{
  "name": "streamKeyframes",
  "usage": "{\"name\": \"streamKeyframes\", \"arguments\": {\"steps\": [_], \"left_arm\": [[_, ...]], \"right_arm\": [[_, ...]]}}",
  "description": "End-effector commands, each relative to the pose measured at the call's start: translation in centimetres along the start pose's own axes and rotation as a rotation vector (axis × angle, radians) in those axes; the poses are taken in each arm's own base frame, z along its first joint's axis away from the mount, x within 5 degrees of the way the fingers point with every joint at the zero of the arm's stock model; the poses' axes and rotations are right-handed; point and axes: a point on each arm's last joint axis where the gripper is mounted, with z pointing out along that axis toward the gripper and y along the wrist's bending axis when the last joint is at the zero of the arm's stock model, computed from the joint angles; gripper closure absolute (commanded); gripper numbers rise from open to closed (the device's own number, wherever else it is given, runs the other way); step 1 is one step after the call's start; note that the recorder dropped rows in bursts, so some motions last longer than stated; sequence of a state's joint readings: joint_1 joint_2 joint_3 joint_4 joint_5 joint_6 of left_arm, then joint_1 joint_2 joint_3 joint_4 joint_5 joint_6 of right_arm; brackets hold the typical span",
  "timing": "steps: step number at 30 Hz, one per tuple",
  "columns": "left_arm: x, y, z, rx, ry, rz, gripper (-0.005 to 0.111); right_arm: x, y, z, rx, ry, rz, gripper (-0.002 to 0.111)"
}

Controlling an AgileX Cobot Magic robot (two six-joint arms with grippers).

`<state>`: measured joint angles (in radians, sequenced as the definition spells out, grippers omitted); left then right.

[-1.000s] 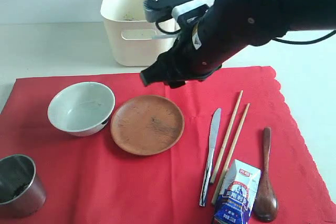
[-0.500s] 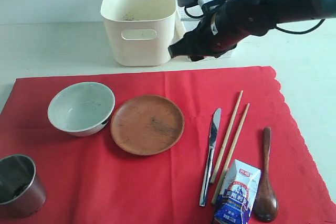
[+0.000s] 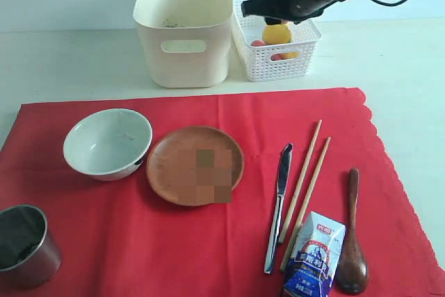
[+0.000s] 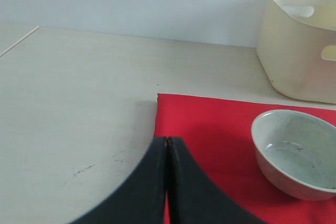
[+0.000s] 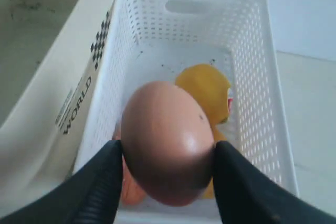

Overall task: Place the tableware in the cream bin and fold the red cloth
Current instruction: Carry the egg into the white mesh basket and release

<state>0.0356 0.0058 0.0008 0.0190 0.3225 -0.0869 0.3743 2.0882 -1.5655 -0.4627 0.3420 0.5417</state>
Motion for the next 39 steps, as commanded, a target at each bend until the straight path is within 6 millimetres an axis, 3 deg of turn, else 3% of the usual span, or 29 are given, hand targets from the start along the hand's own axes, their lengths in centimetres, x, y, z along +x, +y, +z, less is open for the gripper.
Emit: {"name": "streamKeyframes", "arguments": {"steps": [1, 6, 13, 22, 28, 32, 39], "left_arm": [[-0.1, 0.0, -0.1, 0.002, -0.013, -0.001, 0.106], [-0.1, 0.0, -0.1, 0.002, -0.013, -0.001, 0.106], [-0.1, 0.0, -0.1, 0.002, -0.013, -0.001, 0.106], [-0.1, 0.0, -0.1, 0.002, -0.013, -0.001, 0.106], [-0.1, 0.0, -0.1, 0.002, -0.013, -0.001, 0.106], [-0.1, 0.0, -0.1, 0.002, -0.013, -0.001, 0.106], [-0.1, 0.0, -0.1, 0.002, -0.013, -0.001, 0.106]], "right_arm": [[-0.8, -0.2, 2.3, 0.002, -0.035, 0.002, 0.108], [-1.1, 0.1, 4.2, 0.0, -0.045, 0.018, 0.108], [-0.7, 0.1, 5.0, 0.007, -0.026, 0.015, 0.105], [-0.5, 0.0, 5.0, 0.015, -0.011, 0.021, 0.063], [-0.4, 0.0, 4.9, 0.019, 0.007, 0.039, 0.046], [-0.8, -0.2, 4.1, 0.037, 0.024, 0.046, 0.039], [-2.5, -1.1, 0.7, 0.096, 0.061, 0.052, 0.038]]}}
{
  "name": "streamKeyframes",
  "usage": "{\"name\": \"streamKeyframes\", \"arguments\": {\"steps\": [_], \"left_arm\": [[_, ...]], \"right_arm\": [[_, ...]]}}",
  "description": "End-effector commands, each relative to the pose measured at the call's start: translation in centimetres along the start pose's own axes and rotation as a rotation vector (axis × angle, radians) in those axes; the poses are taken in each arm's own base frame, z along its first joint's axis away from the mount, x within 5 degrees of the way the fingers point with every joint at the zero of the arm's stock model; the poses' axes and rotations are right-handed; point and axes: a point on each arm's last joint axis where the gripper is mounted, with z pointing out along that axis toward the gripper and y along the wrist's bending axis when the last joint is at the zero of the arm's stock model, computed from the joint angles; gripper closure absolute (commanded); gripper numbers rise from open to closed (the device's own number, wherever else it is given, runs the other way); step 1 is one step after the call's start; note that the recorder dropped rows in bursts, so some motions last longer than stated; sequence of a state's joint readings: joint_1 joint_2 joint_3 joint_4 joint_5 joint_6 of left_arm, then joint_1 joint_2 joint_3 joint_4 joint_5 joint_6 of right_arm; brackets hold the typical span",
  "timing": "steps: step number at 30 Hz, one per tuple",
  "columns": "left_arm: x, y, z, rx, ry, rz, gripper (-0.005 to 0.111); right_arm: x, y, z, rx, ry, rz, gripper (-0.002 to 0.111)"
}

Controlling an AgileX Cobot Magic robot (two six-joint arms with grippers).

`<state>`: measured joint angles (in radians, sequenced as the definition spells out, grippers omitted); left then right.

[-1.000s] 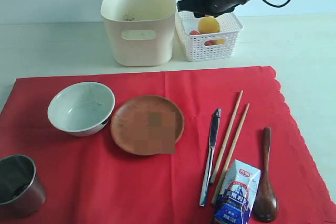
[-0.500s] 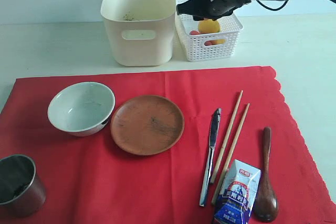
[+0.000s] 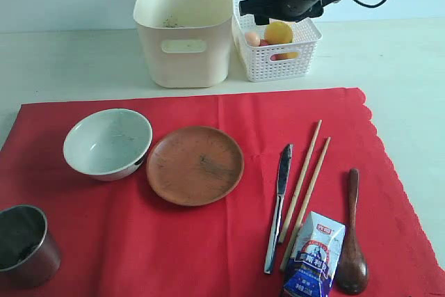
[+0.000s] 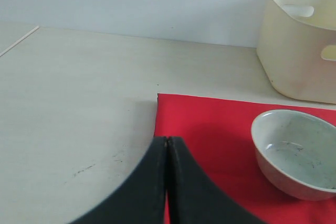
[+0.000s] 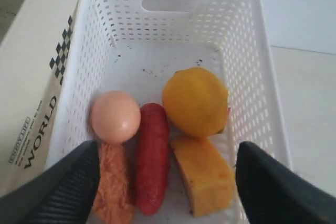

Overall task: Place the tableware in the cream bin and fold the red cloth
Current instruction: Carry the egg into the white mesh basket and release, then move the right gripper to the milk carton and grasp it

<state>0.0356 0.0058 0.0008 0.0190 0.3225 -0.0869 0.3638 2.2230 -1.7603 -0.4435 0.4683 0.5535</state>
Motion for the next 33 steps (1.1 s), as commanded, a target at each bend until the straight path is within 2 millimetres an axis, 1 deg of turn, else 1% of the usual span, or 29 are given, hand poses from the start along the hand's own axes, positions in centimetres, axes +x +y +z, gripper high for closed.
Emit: {"name": "streamKeyframes", "arguments": {"steps": [1, 4, 7, 11, 13, 14, 18, 22, 27, 30, 33], "left_arm": [[-0.1, 0.0, -0.1, 0.002, -0.013, -0.001, 0.106], [-0.1, 0.0, -0.1, 0.002, -0.013, -0.001, 0.106], [-0.1, 0.0, -0.1, 0.002, -0.013, -0.001, 0.106], [-0.1, 0.0, -0.1, 0.002, -0.013, -0.001, 0.106], [-0.1, 0.0, -0.1, 0.002, -0.013, -0.001, 0.106], [-0.1, 0.0, -0.1, 0.002, -0.013, -0.001, 0.106], [-0.1, 0.0, -0.1, 0.002, -0.013, -0.001, 0.106], [-0.1, 0.0, -0.1, 0.002, -0.013, -0.001, 0.106], [-0.1, 0.0, -0.1, 0.002, -0.013, -0.001, 0.106], [-0.1, 0.0, -0.1, 0.002, -0.013, -0.001, 0.106], [-0.1, 0.0, -0.1, 0.002, -0.013, -0.001, 0.106]], "right_arm": [[-1.6, -0.9, -3.1, 0.047, 0.014, 0.009, 0.038], [-2.2, -1.5, -5.1, 0.082, 0.041, 0.016, 0.039], [-2.5, -1.9, -7.0, 0.098, 0.084, -0.023, 0.046], [-2.1, -2.2, -9.1, 0.097, 0.2, -0.012, 0.069], [-1.6, -2.3, -9.8, 0.091, 0.251, -0.008, 0.081], [-1.4, -2.3, -10.2, 0.085, 0.269, -0.007, 0.089], [-0.8, -2.4, -12.0, 0.055, 0.289, 0.011, 0.108], [0.2, -2.9, -14.3, 0.042, 0.285, 0.019, 0.108], [2.1, -3.4, -17.5, 0.003, 0.277, 0.053, 0.108], [3.6, -3.6, -19.2, -0.036, 0.255, 0.079, 0.108], [5.5, -3.3, -20.8, -0.066, 0.237, 0.063, 0.108]]}}
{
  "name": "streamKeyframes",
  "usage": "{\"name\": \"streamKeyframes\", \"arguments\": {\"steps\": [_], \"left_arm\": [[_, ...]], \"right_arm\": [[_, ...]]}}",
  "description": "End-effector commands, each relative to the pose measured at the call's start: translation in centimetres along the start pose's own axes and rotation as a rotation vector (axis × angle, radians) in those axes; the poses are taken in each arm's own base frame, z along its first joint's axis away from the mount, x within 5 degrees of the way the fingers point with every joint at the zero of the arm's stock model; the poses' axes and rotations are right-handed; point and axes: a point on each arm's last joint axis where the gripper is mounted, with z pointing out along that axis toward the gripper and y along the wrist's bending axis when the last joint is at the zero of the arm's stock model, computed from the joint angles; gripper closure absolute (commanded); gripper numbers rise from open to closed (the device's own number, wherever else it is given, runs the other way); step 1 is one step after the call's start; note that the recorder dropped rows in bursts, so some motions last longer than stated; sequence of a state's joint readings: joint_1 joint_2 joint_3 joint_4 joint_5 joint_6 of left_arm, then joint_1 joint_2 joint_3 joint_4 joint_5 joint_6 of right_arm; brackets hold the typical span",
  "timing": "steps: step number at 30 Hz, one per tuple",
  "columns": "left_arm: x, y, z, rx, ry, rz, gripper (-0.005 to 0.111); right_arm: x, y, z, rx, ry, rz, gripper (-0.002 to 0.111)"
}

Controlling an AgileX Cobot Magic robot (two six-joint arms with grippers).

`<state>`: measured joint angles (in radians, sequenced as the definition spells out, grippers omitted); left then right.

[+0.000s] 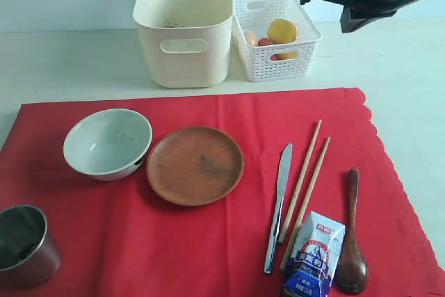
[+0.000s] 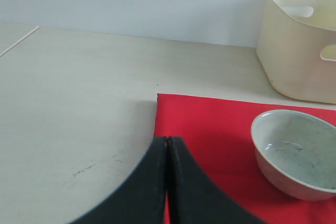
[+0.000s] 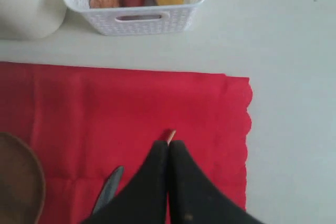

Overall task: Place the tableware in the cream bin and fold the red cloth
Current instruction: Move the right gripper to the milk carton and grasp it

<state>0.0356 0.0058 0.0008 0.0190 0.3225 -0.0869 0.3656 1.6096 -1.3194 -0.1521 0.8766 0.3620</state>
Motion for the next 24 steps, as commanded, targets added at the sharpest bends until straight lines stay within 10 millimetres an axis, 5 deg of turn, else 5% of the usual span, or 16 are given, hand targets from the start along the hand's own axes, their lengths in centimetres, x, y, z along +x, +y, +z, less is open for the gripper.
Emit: {"name": "streamKeyframes", "arguments": {"steps": [1, 13, 24], "left_arm": [[-0.1, 0.0, -0.1, 0.002, -0.013, -0.001, 0.106], [-0.1, 0.0, -0.1, 0.002, -0.013, -0.001, 0.106], [-0.1, 0.0, -0.1, 0.002, -0.013, -0.001, 0.106]], "right_arm": [[3.1, 0.4, -1.7, -0.053, -0.036, -0.025, 0.108], [12.9, 4.8, -0.8, -0.157, 0.154, -0.217, 0.108], [17.4, 7.2, -1.1, -0.15, 0.319, -0.177, 0.101]]}}
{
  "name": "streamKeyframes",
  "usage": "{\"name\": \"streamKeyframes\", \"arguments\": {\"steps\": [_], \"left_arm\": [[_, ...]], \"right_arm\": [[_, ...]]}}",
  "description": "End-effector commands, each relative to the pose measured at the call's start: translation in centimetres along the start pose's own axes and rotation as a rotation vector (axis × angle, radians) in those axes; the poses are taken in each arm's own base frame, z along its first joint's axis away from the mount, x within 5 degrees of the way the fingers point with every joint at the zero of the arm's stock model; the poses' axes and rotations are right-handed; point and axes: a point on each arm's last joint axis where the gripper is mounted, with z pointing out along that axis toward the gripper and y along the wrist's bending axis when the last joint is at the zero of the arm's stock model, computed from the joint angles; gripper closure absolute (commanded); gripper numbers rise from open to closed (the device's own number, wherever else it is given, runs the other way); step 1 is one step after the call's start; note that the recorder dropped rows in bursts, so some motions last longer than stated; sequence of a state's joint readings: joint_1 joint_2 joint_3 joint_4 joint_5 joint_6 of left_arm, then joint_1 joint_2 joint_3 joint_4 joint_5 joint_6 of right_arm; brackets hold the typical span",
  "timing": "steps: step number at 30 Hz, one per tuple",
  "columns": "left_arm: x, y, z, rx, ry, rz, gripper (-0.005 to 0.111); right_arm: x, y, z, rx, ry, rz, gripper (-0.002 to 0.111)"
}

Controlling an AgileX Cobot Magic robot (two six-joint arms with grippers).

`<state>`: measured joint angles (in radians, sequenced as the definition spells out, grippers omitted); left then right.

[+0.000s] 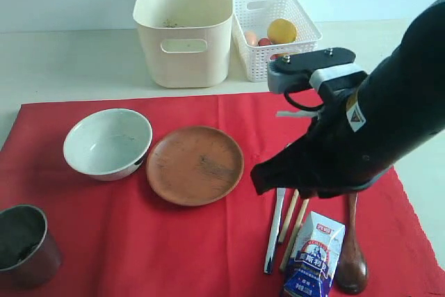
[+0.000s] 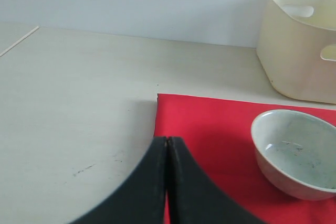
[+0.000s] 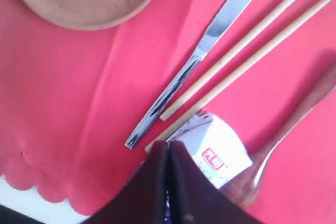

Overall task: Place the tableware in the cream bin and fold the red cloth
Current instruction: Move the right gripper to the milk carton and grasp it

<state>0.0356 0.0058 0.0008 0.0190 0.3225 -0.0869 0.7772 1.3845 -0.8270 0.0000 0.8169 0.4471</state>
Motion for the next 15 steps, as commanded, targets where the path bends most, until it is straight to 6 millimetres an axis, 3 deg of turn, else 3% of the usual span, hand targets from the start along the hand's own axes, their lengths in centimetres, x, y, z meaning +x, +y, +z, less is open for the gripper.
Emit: {"name": "streamKeyframes", "arguments": {"steps": [1, 10, 15], "left_arm": [[-0.1, 0.0, -0.1, 0.002, -0.013, -0.001, 0.106], [-0.1, 0.0, -0.1, 0.002, -0.013, -0.001, 0.106], [-0.1, 0.0, -0.1, 0.002, -0.013, -0.001, 0.106]], "right_arm": [[1.7, 0.6, 0.4, 0.046, 0.065, 0.069, 0.097], [3.4, 0.6, 2.0, 0.113, 0.108, 0.219, 0.049], [3.5, 0.6, 3.9, 0.104, 0.079, 0.287, 0.033]]}}
